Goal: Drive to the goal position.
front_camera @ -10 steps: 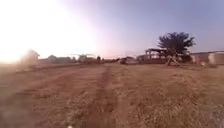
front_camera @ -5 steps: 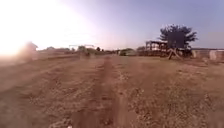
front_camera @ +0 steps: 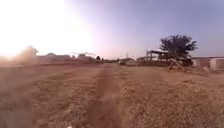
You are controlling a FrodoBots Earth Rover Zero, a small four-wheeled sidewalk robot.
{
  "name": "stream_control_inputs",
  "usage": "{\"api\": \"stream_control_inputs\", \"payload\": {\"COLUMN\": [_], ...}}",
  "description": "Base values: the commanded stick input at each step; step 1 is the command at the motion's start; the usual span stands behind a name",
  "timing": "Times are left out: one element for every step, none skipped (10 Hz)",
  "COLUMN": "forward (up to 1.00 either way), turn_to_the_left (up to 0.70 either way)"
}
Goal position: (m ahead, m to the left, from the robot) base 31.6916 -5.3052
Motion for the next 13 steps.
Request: {"api": "stream_control_inputs", "payload": {"forward": [0.69, 0.69, 0.69, 0.69, 0.69, 0.69, 0.69, 0.69, 0.69, 0.69, 0.69, 0.69, 0.69], "turn_to_the_left": [0.00, 0.00, 0.00, 0.00, 0.00, 0.00, 0.00, 0.00, 0.00, 0.00, 0.00, 0.00, 0.00]}}
